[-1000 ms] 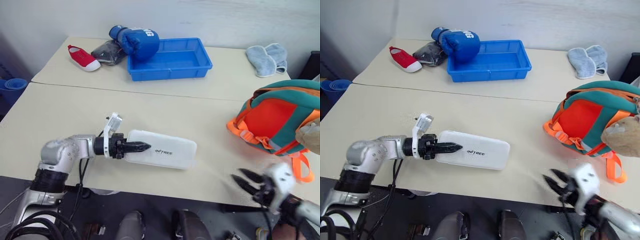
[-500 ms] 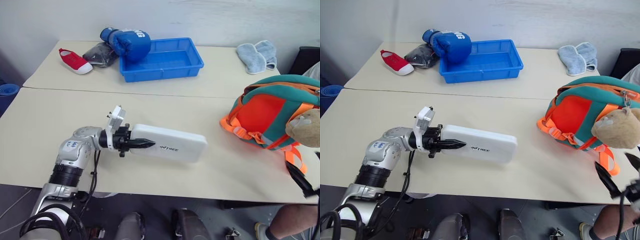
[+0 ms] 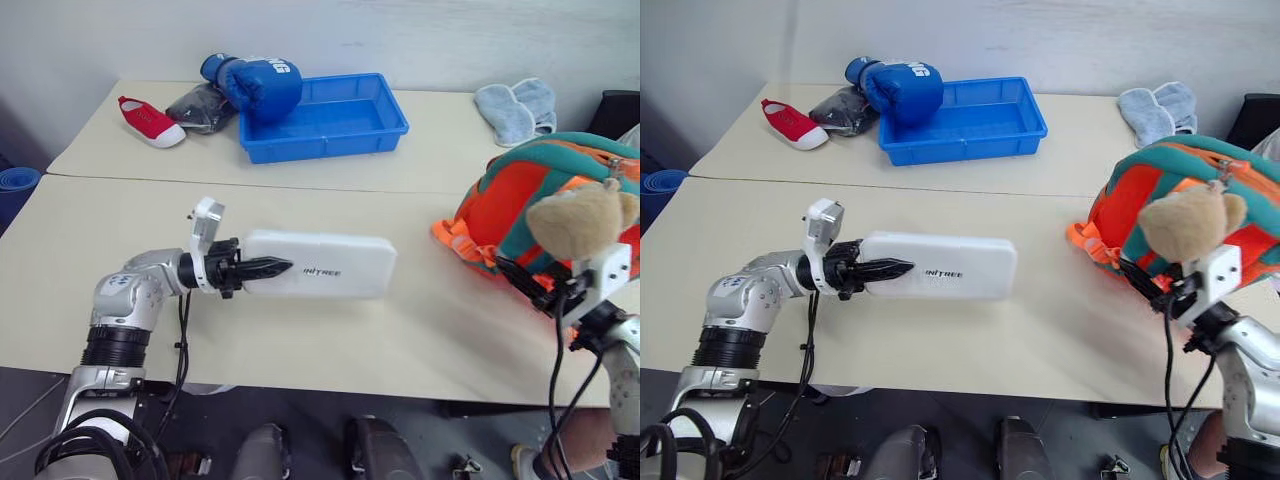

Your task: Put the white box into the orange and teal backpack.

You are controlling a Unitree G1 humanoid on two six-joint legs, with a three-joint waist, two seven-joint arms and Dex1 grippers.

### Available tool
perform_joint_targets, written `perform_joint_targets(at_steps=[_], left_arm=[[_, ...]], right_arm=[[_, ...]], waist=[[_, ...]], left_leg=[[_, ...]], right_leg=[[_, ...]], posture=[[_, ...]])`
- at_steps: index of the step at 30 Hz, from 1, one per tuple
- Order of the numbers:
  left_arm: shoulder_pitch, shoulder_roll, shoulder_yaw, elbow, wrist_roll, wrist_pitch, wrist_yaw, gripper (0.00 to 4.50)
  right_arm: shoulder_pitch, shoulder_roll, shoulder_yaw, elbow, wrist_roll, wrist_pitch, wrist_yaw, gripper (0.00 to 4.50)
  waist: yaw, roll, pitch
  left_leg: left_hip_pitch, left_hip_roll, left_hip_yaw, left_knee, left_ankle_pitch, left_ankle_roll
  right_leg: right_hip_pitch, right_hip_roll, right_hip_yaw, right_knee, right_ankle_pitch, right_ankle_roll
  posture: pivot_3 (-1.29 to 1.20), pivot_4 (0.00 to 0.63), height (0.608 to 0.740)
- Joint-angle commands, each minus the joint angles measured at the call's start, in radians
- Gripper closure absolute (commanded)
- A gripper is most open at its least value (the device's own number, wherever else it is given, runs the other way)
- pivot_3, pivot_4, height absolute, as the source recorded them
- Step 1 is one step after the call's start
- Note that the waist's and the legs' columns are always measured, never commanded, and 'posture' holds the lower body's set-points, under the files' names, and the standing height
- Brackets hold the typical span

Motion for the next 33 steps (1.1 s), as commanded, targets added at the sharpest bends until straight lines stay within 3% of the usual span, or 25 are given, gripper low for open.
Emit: perform_joint_targets(at_steps=[1,3,10,15,19,23,27,33], left_arm=[[0.014,0.023,0.067,-0.023,-0.034,0.017,0.02,3.26],[0.001,0.023,0.101,0.011,-0.04,0.022,0.045,3.26],[-0.046,0.031,0.163,0.1,-0.025,0.02,0.091,3.26],[-0.059,0.048,0.22,0.096,-0.049,0.057,0.149,3.26],[-0.053,0.073,0.297,0.069,-0.093,0.105,0.192,3.26],[-0.031,0.101,0.349,0.022,-0.144,0.161,0.204,3.26],[-0.012,0.099,0.362,-0.126,-0.213,0.206,0.214,3.26],[-0.069,0.053,0.259,-0.275,-0.203,0.147,0.197,3.26]], right_arm=[[-0.048,0.032,0.069,-0.135,0.052,0.039,-0.027,3.77],[-0.061,0.051,0.119,-0.204,0.075,0.078,-0.04,4.46],[-0.079,0.105,0.239,-0.417,0.208,0.238,-0.113,4.49],[-0.017,0.034,0.265,-0.586,0.413,0.417,-0.113,4.49],[0.128,-0.133,0.144,-0.687,0.649,0.546,-0.093,4.49],[0.238,-0.252,0.024,-0.682,0.748,0.587,-0.062,4.49],[0.323,-0.315,-0.099,-0.622,0.745,0.604,-0.013,4.49],[0.353,-0.34,-0.148,-0.558,0.69,0.601,0.037,4.49]], waist=[[-0.003,0.0,0.0],[0.002,0.0,0.0],[0.002,-0.001,0.001],[0.002,-0.001,0.001],[0.005,-0.004,0.002],[0.003,-0.008,0.004],[0.006,-0.009,0.004],[0.024,-0.011,0.005]], left_leg=[[0.0,0.0,0.0,0.0,0.0,0.0],[0.0,0.0,0.0,0.0,0.0,-0.001],[-0.001,0.0,-0.001,0.0,0.0,-0.001],[-0.002,0.0,-0.001,-0.001,0.0,0.0],[-0.002,0.0,-0.002,-0.001,-0.001,0.001],[-0.003,0.0,-0.003,0.0,-0.003,0.006],[-0.003,0.0,-0.004,0.0,-0.003,0.006],[-0.004,-0.001,-0.004,0.002,-0.002,0.003]], right_leg=[[0.0,0.0,0.0,0.0,0.0,0.0],[-0.001,0.0,0.0,0.001,0.0,0.0],[-0.001,-0.001,-0.001,0.0,0.0,0.0],[-0.002,-0.001,-0.001,-0.001,0.0,0.0],[-0.001,-0.001,-0.002,-0.002,0.0,0.0],[-0.001,-0.002,-0.003,-0.002,0.0,0.0],[-0.001,-0.002,-0.003,-0.002,0.0,0.0],[0.0,-0.002,-0.004,-0.003,0.0,0.001]], posture=[[0.0,0.15,0.74],[0.0,0.15,0.74],[0.0,0.15,0.74],[0.0,0.15,0.74],[0.0,0.15,0.74],[0.0,0.15,0.74],[0.0,0.15,0.74],[0.0,0.15,0.74]])
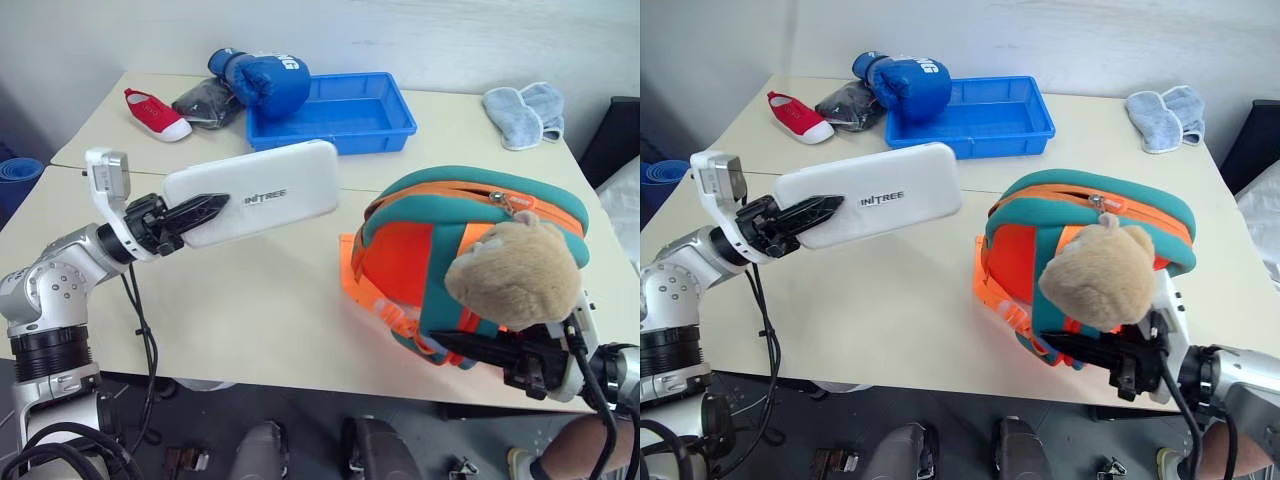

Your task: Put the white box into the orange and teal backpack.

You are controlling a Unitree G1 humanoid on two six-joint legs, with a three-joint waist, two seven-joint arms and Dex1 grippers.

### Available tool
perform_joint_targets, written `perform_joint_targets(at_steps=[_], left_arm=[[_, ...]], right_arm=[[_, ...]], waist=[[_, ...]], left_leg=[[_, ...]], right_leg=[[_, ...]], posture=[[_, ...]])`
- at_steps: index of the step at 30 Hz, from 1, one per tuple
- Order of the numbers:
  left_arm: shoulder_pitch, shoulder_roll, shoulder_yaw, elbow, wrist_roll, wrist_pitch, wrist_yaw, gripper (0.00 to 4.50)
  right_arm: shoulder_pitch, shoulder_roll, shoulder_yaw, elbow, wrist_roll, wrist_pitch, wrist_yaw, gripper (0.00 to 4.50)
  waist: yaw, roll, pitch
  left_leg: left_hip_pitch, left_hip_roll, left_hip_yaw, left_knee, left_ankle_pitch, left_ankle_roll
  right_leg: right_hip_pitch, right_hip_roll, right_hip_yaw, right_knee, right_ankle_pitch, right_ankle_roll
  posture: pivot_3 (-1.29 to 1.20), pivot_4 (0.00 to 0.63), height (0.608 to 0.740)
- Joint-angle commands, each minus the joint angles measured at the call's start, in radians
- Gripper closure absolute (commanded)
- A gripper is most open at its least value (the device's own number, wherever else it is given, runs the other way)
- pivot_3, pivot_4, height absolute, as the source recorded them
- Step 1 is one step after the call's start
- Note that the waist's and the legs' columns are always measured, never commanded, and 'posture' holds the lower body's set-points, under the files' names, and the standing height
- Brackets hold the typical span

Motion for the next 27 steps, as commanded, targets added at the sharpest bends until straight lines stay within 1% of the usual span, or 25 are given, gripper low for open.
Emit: perform_joint_targets(at_steps=[1,2,4,8,11,14,16,17,18,20,21,22,25,27], left_arm=[[-0.06,-0.014,-0.064,-0.092,-0.005,-0.068,-0.038,3.26],[-0.074,-0.022,-0.085,-0.094,-0.003,-0.076,-0.045,3.26],[-0.096,-0.038,-0.144,-0.075,0.045,-0.142,-0.076,3.26],[-0.164,-0.096,-0.26,0.019,0.136,-0.259,-0.146,3.26],[-0.21,-0.087,-0.355,0.064,0.226,-0.381,-0.276,3.26],[-0.265,-0.065,-0.408,0.06,0.232,-0.379,-0.381,3.26],[-0.281,-0.061,-0.454,0.069,0.29,-0.456,-0.423,3.26],[-0.294,-0.075,-0.477,0.085,0.33,-0.503,-0.42,3.26],[-0.31,-0.1,-0.497,0.101,0.363,-0.551,-0.411,3.26],[-0.372,-0.189,-0.53,0.148,0.416,-0.594,-0.342,3.26],[-0.409,-0.24,-0.545,0.175,0.438,-0.597,-0.301,3.26],[-0.45,-0.296,-0.565,0.205,0.466,-0.609,-0.265,3.26],[-0.54,-0.455,-0.623,0.284,0.53,-0.613,-0.169,3.26],[-0.563,-0.536,-0.658,0.349,0.576,-0.586,-0.109,3.26]], right_arm=[[0.026,-0.025,-0.034,0.01,-0.023,0.001,0.046,4.49],[0.031,-0.029,-0.034,0.015,-0.036,0.0,0.054,4.49],[0.035,-0.03,-0.032,0.022,-0.049,-0.004,0.064,4.49],[0.023,-0.019,-0.022,0.026,-0.054,-0.007,0.063,4.49],[0.019,-0.008,-0.016,0.022,-0.05,-0.006,0.049,4.49],[0.014,-0.001,-0.006,0.017,-0.051,-0.01,0.045,4.49],[0.011,0.002,-0.002,0.015,-0.061,-0.016,0.043,4.49],[0.008,0.004,-0.001,0.015,-0.064,-0.019,0.041,4.49],[0.004,0.007,0.001,0.014,-0.064,-0.02,0.038,4.49],[-0.011,0.007,0.009,0.017,-0.066,-0.022,0.039,4.49],[-0.022,0.007,0.015,0.02,-0.065,-0.02,0.036,4.49],[-0.036,0.007,0.024,0.019,-0.067,-0.018,0.032,4.49],[-0.083,0.019,0.059,0.012,-0.073,-0.018,-0.001,4.49],[-0.101,0.031,0.076,0.006,-0.072,-0.017,-0.02,4.49]], waist=[[0.009,0.0,0.0],[0.01,0.0,0.0],[0.012,0.0,0.0],[0.014,0.0,0.0],[0.014,0.0,0.0],[0.014,0.0,0.0],[0.011,0.0,0.0],[0.012,0.0,0.0],[0.013,0.0,0.0],[0.02,0.0,0.0],[0.028,0.0,0.0],[0.03,0.0,0.0],[0.037,0.001,0.0],[0.037,0.001,0.0]], left_leg=[[0.0,0.0,0.0,0.0,0.0,0.0],[-0.001,0.0,0.0,0.0,0.0,-0.001],[-0.001,0.0,0.0,0.001,0.0,-0.001],[-0.002,0.0,0.0,0.003,0.0,-0.001],[-0.004,0.0,0.0,0.007,0.0,0.0],[-0.007,0.001,-0.001,0.011,-0.001,0.001],[-0.007,0.0,-0.001,0.011,-0.002,0.002],[-0.007,0.0,-0.001,0.011,-0.002,0.002],[-0.007,0.0,-0.001,0.012,-0.002,0.002],[-0.007,0.0,-0.001,0.013,-0.002,0.003],[-0.007,0.0,-0.001,0.014,-0.003,0.005],[-0.008,0.0,-0.001,0.016,-0.005,0.01],[-0.01,-0.001,-0.001,0.017,-0.006,0.012],[-0.012,-0.001,-0.001,0.018,-0.006,0.012]], right_leg=[[0.0,0.0,0.0,0.0,0.0,0.0],[0.0,0.0,0.0,0.0,0.0,0.0],[0.0,0.001,0.0,0.0,0.0,0.0],[0.0,0.001,-0.001,0.0,0.001,0.001],[-0.001,0.002,-0.002,0.0,0.001,0.001],[-0.001,0.002,-0.003,0.0,0.001,0.001],[-0.001,0.002,-0.002,-0.001,0.001,0.002],[-0.001,0.002,-0.002,-0.001,0.001,0.002],[-0.001,0.002,-0.002,-0.001,0.001,0.002],[0.0,0.002,-0.002,0.0,0.001,0.002],[0.0,0.002,-0.002,0.0,0.002,0.003],[0.0,0.002,-0.002,0.0,0.003,0.005],[0.0,0.002,-0.002,-0.003,0.004,0.007],[-0.001,0.001,-0.001,-0.006,0.005,0.009]], posture=[[0.0,0.15,0.74],[0.0,0.15,0.74],[0.0,0.15,0.74],[0.0,0.15,0.74],[0.0,0.15,0.74],[0.0,0.15,0.74],[0.0,0.15,0.74],[0.0,0.15,0.74],[0.0,0.15,0.74],[0.0,0.15,0.74],[0.0,0.15,0.74],[0.0,0.15,0.74],[0.0,0.15,0.74],[0.0,0.15,0.74]])
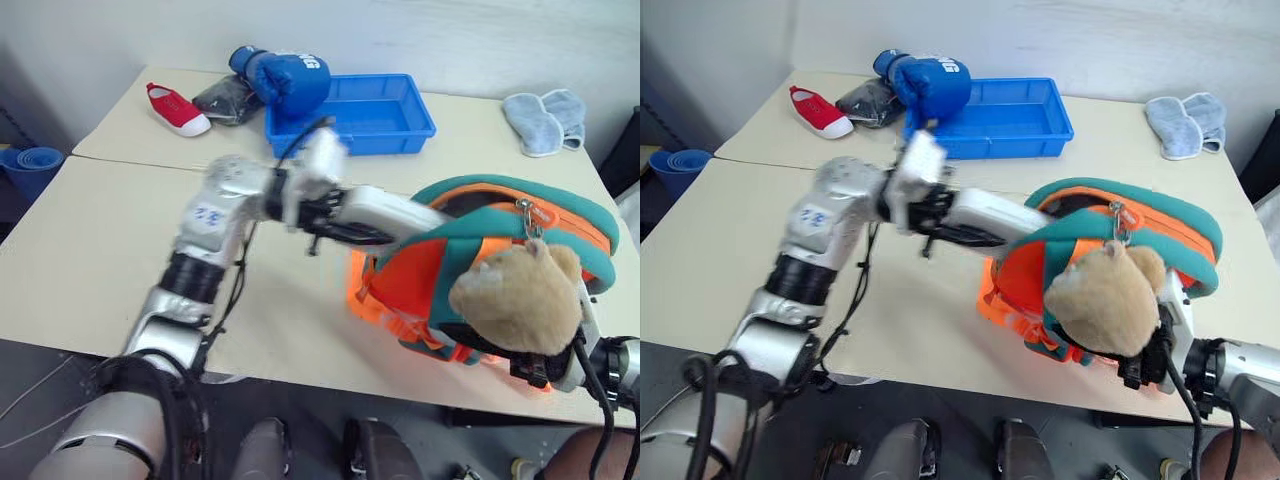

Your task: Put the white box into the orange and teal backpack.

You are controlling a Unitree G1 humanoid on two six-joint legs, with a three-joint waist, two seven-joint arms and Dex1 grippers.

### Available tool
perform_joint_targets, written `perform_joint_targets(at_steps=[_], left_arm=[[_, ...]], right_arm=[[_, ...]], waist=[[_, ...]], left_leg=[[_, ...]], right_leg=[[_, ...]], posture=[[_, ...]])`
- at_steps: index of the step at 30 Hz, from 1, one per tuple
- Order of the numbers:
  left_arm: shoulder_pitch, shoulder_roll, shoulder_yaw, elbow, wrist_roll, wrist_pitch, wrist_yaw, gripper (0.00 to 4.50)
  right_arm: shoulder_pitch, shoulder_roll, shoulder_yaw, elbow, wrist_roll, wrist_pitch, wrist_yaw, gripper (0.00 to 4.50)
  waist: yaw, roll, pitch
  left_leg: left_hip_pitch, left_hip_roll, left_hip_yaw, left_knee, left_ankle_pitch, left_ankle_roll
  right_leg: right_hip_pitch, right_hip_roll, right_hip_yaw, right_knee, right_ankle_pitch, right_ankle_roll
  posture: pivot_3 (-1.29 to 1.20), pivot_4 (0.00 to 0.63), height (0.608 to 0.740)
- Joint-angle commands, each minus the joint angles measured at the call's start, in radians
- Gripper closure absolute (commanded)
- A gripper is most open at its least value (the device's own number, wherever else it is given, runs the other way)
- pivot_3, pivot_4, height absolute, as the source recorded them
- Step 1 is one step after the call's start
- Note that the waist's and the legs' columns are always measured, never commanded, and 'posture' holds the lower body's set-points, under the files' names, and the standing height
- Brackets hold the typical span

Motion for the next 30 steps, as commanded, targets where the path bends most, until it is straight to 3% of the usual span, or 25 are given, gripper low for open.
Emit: perform_joint_targets(at_steps=[1,2,4,9,11,13,17,19,30], left_arm=[[-0.053,-0.133,-0.065,0.076,0.065,0.021,0.102,3.26],[-0.043,-0.132,-0.087,0.084,0.095,-0.019,0.087,3.26],[-0.031,-0.133,-0.101,0.102,0.159,-0.117,0.123,2.53],[0.03,-0.153,0.045,0.024,-0.022,-0.047,0.081,1.11],[0.044,-0.088,0.098,0.027,-0.069,-0.111,-0.038,0.43],[0.033,-0.019,0.121,0.067,-0.075,-0.161,-0.138,0.03],[-0.019,0.185,0.147,0.233,-0.038,-0.23,-0.326,0.03],[-0.016,0.217,0.144,0.242,-0.031,-0.272,-0.359,0.03],[0.071,0.149,0.139,-0.202,-0.19,-0.215,-0.265,0.03]], right_arm=[[-0.029,0.024,0.029,-0.035,0.008,-0.013,-0.038,4.49],[-0.03,0.027,0.035,-0.039,0.011,-0.007,-0.045,4.49],[-0.028,0.031,0.041,-0.047,0.017,-0.002,-0.057,4.5],[-0.017,0.078,0.034,-0.065,0.011,-0.025,-0.129,4.5],[-0.012,0.101,0.03,-0.074,-0.003,-0.037,-0.154,4.5],[-0.01,0.109,0.03,-0.078,-0.006,-0.04,-0.165,4.5],[0.004,0.106,0.038,-0.072,0.017,-0.024,-0.162,4.5],[0.003,0.097,0.043,-0.067,0.003,-0.026,-0.154,4.5],[-0.073,0.083,0.107,-0.026,-0.034,-0.019,-0.148,4.5]], waist=[[-0.002,0.0,0.0],[-0.005,0.001,0.0],[-0.013,0.002,0.0],[-0.017,0.002,0.0],[-0.023,0.003,0.0],[-0.032,0.003,0.0],[-0.032,0.004,0.0],[-0.029,0.004,0.0],[-0.009,0.004,-0.001]], left_leg=[[0.0,0.0,0.001,0.0,0.0,0.0],[-0.001,0.0,0.001,0.0,0.0,0.0],[0.0,0.0,0.003,-0.001,0.0,0.0],[0.003,0.0,0.002,-0.002,0.0,0.002],[0.003,0.0,0.002,-0.002,0.0,0.002],[0.003,0.0,0.002,-0.002,0.002,-0.001],[0.004,0.001,0.003,-0.003,0.004,-0.004],[0.004,0.0,0.003,-0.003,0.003,-0.003],[-0.007,0.0,0.001,0.011,-0.003,0.005]], right_leg=[[0.0,0.0,0.001,-0.001,0.0,0.0],[0.0,0.0,0.001,-0.002,0.001,0.001],[-0.001,0.0,0.004,-0.003,0.001,0.002],[-0.001,0.001,0.004,0.002,0.001,0.001],[-0.001,0.0,0.005,0.002,0.001,0.001],[-0.002,0.0,0.006,0.003,0.001,0.001],[-0.002,0.002,0.005,0.003,0.0,0.0],[-0.002,0.002,0.005,0.003,0.0,0.0],[-0.001,-0.002,0.004,0.001,0.004,0.006]], posture=[[0.0,0.15,0.74],[0.0,0.15,0.74],[0.0,0.15,0.74],[0.0,0.15,0.74],[0.0,0.15,0.74],[0.0,0.15,0.74],[0.0,0.15,0.74],[0.0,0.15,0.74],[0.0,0.15,0.74]])
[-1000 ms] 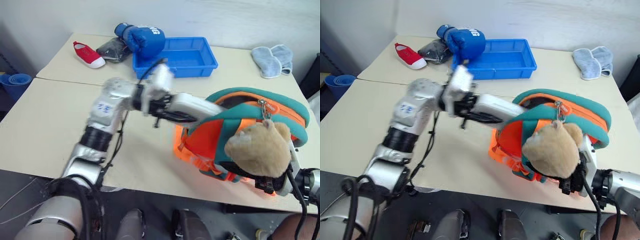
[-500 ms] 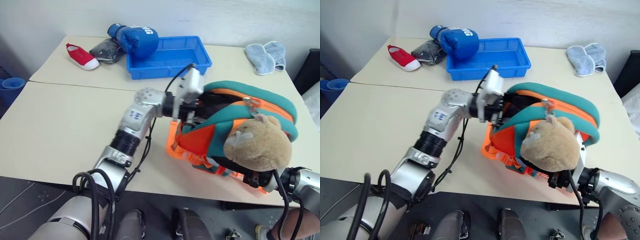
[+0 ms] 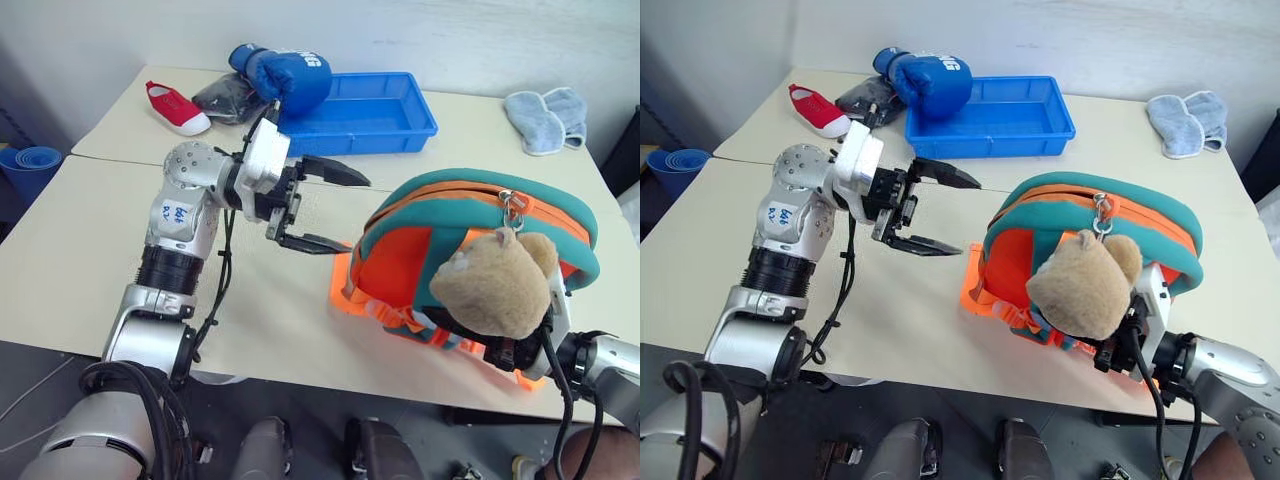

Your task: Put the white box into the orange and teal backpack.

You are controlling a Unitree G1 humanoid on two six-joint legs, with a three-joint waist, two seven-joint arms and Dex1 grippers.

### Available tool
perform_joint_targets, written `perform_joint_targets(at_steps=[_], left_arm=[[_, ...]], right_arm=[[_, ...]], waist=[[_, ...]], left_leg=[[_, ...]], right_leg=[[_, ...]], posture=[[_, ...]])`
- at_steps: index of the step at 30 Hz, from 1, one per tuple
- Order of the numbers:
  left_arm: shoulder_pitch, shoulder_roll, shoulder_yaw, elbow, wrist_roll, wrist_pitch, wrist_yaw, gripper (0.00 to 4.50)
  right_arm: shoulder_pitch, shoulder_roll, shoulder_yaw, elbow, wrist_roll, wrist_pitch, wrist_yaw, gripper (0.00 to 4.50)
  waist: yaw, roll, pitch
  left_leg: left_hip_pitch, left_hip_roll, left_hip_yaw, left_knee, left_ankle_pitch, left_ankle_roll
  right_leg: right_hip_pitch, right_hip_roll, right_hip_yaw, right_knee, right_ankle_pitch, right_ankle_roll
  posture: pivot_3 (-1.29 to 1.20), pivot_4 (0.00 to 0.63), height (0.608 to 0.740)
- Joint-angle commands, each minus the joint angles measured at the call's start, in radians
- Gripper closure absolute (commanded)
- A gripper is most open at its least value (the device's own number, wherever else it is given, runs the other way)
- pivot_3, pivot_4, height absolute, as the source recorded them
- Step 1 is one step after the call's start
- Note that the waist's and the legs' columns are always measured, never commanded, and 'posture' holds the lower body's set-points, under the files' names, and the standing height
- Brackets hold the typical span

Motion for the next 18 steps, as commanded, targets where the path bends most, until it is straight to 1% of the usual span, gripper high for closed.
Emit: perform_joint_targets(at_steps=[1,5,9,12,14,16,17,18], left_arm=[[-0.039,-0.054,-0.023,-0.1,-0.026,-0.061,-0.029,0.03],[-0.054,-0.151,-0.058,-0.119,-0.029,-0.153,-0.04,0.03],[-0.051,-0.266,-0.081,-0.055,0.029,-0.394,-0.018,0.03],[-0.034,-0.306,-0.118,-0.015,0.064,-0.462,-0.009,0.03],[-0.027,-0.319,-0.133,0.004,0.07,-0.477,-0.005,0.03],[-0.025,-0.316,-0.144,0.031,0.09,-0.488,0.002,0.4],[-0.03,-0.313,-0.147,0.056,0.11,-0.525,0.002,0.54],[-0.036,-0.31,-0.148,0.081,0.128,-0.55,0.007,0.85]], right_arm=[[-0.05,-0.006,0.029,0.004,-0.007,-0.001,-0.005,4.5],[-0.105,-0.005,0.076,0.017,-0.012,0.007,0.0,4.5],[-0.164,0.008,0.107,0.017,-0.042,-0.013,-0.012,4.5],[-0.206,0.034,0.118,0.015,-0.037,-0.016,-0.04,4.5],[-0.214,0.039,0.122,0.008,-0.036,-0.008,-0.05,4.5],[-0.21,0.042,0.121,0.002,-0.032,-0.003,-0.06,4.5],[-0.207,0.042,0.118,-0.002,-0.03,-0.002,-0.066,4.5],[-0.204,0.042,0.115,-0.005,-0.029,-0.001,-0.072,4.5]], waist=[[-0.003,0.0,0.0],[-0.006,0.001,0.0],[-0.012,0.001,-0.001],[-0.018,0.001,-0.001],[-0.019,0.001,-0.001],[-0.019,0.001,-0.001],[-0.019,0.001,-0.001],[-0.019,0.001,-0.001]], left_leg=[[0.0,0.0,0.0,0.001,0.0,0.0],[0.002,0.0,0.0,0.002,0.0,0.0],[0.001,0.0,0.001,0.001,0.0,0.0],[0.001,0.0,0.001,0.002,0.0,0.0],[0.002,0.0,0.001,0.002,0.0,0.0],[0.001,0.0,0.001,0.001,0.0,0.0],[0.001,0.0,0.0,0.001,0.0,0.0],[0.001,0.0,0.001,0.001,0.0,0.0]], right_leg=[[0.0,0.0,0.0,-0.001,0.0,0.0],[0.001,0.001,0.001,0.0,0.0,0.0],[0.0,0.001,0.001,-0.001,0.0,0.0],[0.0,0.001,0.001,-0.001,0.0,0.0],[0.0,0.001,0.001,0.0,0.0,0.0],[0.0,0.001,0.001,-0.001,0.0,0.0],[0.0,0.001,0.001,-0.001,0.0,0.0],[0.0,0.001,0.001,-0.001,0.0,0.0]], posture=[[0.0,0.15,0.74],[0.0,0.15,0.74],[0.0,0.15,0.74],[0.0,0.15,0.74],[0.0,0.15,0.74],[0.0,0.15,0.74],[0.0,0.15,0.74],[0.0,0.15,0.74]])
